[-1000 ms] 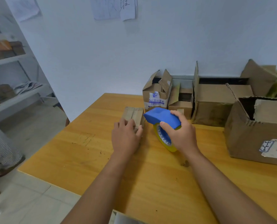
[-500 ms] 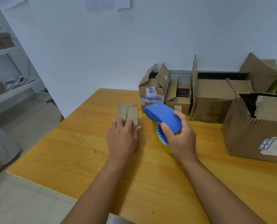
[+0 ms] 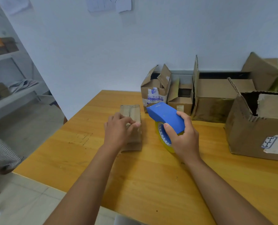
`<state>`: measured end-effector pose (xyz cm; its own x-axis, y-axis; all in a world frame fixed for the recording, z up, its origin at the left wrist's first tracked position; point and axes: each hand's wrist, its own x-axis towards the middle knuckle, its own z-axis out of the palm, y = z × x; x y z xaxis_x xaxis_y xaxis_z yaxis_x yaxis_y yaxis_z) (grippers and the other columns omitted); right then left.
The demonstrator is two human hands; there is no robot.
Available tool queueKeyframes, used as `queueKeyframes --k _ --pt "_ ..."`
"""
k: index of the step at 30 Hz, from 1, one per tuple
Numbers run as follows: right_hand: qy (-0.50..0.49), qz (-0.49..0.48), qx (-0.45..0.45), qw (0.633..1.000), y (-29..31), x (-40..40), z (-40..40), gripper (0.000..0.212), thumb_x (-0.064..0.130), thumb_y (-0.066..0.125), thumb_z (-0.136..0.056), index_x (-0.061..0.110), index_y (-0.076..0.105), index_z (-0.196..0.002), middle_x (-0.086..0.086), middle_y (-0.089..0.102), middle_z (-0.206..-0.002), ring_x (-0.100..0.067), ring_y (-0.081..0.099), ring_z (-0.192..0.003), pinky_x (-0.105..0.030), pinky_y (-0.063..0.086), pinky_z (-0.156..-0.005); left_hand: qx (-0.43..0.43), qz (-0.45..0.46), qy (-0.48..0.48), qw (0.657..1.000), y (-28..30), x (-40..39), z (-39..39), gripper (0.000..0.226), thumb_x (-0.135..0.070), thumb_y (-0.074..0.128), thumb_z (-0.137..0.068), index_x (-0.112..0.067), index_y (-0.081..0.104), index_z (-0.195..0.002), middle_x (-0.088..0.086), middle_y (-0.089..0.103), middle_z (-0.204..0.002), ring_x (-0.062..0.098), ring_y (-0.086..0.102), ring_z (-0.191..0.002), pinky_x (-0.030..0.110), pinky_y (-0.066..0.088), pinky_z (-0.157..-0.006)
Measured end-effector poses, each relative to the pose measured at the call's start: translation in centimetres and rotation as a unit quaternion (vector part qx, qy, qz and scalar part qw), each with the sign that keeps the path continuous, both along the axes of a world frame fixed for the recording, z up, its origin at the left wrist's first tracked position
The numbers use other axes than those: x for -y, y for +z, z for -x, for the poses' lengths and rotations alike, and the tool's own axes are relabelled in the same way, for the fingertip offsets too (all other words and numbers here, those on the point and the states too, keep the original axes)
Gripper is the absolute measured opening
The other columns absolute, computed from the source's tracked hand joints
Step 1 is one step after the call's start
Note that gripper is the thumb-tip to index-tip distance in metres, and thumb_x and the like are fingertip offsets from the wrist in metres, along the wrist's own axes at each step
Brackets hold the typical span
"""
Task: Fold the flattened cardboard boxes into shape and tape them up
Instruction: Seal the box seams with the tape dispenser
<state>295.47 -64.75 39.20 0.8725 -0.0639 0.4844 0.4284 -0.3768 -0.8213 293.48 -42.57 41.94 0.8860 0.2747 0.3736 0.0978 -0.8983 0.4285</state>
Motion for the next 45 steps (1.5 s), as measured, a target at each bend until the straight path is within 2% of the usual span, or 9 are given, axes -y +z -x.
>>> queueKeyframes --k 5,8,13,18,21,24,29,39,45 --pt "0.001 0.004 -0.011 1.000 0.0 0.0 -0.1 0.063 0.066 0.055 -0.080 0.033 0.047 -0.134 0.008 0.054 -0.110 -0.016 0.058 -0.090 -0.040 0.055 -0.069 0.073 0.005 -0.028 0.997 -1.6 0.2 0.2 0.036 -0.051 0.074 -0.080 -0.020 0.073 -0.099 -0.002 0.052 -0.109 0.022 0.045 -0.108 0.031 0.031 -0.086" --pt "0.001 0.004 -0.010 1.000 0.0 0.0 -0.1 0.064 0.066 0.054 -0.080 0.033 0.047 -0.134 0.007 0.055 -0.111 -0.016 0.058 -0.089 -0.041 0.055 -0.069 0.118 -0.009 -0.032 0.992 -2.1 0.5 0.2 0.032 -0.041 0.079 -0.079 -0.013 0.073 -0.093 0.003 0.055 -0.098 0.026 0.051 -0.095 0.032 0.037 -0.076" --pt "0.001 0.005 -0.006 1.000 0.0 0.0 0.0 0.060 0.060 0.059 -0.083 0.031 0.047 -0.134 0.008 0.054 -0.110 -0.015 0.058 -0.089 -0.042 0.055 -0.069 0.152 -0.046 -0.053 0.986 -3.1 -0.3 0.3 0.037 -0.046 0.079 -0.078 -0.016 0.073 -0.098 -0.001 0.052 -0.092 0.022 0.050 -0.087 0.031 0.041 -0.068" --pt "0.003 0.007 -0.007 1.000 0.0 0.1 0.0 0.066 0.069 0.052 -0.079 0.032 0.046 -0.135 0.006 0.054 -0.111 -0.015 0.058 -0.088 -0.037 0.054 -0.066 0.160 -0.119 -0.022 0.980 -3.0 0.8 0.1 0.035 -0.045 0.081 -0.077 -0.014 0.069 -0.088 0.004 0.055 -0.083 0.026 0.052 -0.074 0.035 0.042 -0.058" --pt "0.006 0.007 -0.003 1.000 0.0 0.1 0.0 0.067 0.069 0.052 -0.079 0.032 0.046 -0.134 0.007 0.054 -0.111 -0.015 0.058 -0.089 -0.032 0.052 -0.064 0.151 -0.071 -0.016 0.986 -2.6 0.9 0.2 0.038 -0.055 0.067 -0.086 -0.018 0.072 -0.092 0.000 0.055 -0.084 0.022 0.051 -0.079 0.035 0.043 -0.064" --pt "0.006 0.008 -0.009 1.000 0.0 0.1 0.0 0.066 0.067 0.053 -0.080 0.032 0.046 -0.135 0.007 0.054 -0.111 -0.015 0.058 -0.089 -0.036 0.054 -0.066 0.124 -0.015 -0.039 0.991 -2.0 -0.1 0.2 0.041 -0.052 0.049 -0.098 -0.019 0.073 -0.094 -0.005 0.053 -0.084 0.021 0.050 -0.081 0.036 0.042 -0.066" --pt "0.003 0.004 -0.013 1.000 0.0 0.1 0.0 0.065 0.067 0.053 -0.079 0.032 0.046 -0.134 0.006 0.054 -0.111 -0.016 0.057 -0.090 -0.039 0.054 -0.068 0.109 -0.073 -0.085 0.988 -1.9 -0.7 0.4 0.051 -0.052 0.036 -0.100 -0.016 0.071 -0.108 0.003 0.056 -0.091 0.020 0.046 -0.083 0.034 0.032 -0.070" --pt "0.004 0.004 -0.009 1.000 0.0 0.0 0.0 0.060 0.059 0.058 -0.083 0.030 0.048 -0.134 0.005 0.055 -0.111 -0.019 0.058 -0.090 -0.042 0.055 -0.069 0.126 -0.081 -0.130 0.980 -2.8 -1.9 0.5 0.026 -0.019 0.069 -0.092 -0.013 0.069 -0.117 0.003 0.053 -0.095 0.023 0.047 -0.089 0.038 0.044 -0.072" --pt "0.001 0.003 -0.003 1.000 -0.1 0.1 0.0 0.059 0.060 0.057 -0.083 0.031 0.047 -0.134 0.006 0.055 -0.110 -0.016 0.058 -0.088 -0.040 0.055 -0.067 0.134 -0.063 -0.071 0.986 -2.6 0.3 0.3 0.025 -0.024 0.071 -0.091 -0.009 0.068 -0.111 0.006 0.063 -0.098 0.026 0.053 -0.089 0.038 0.045 -0.074"
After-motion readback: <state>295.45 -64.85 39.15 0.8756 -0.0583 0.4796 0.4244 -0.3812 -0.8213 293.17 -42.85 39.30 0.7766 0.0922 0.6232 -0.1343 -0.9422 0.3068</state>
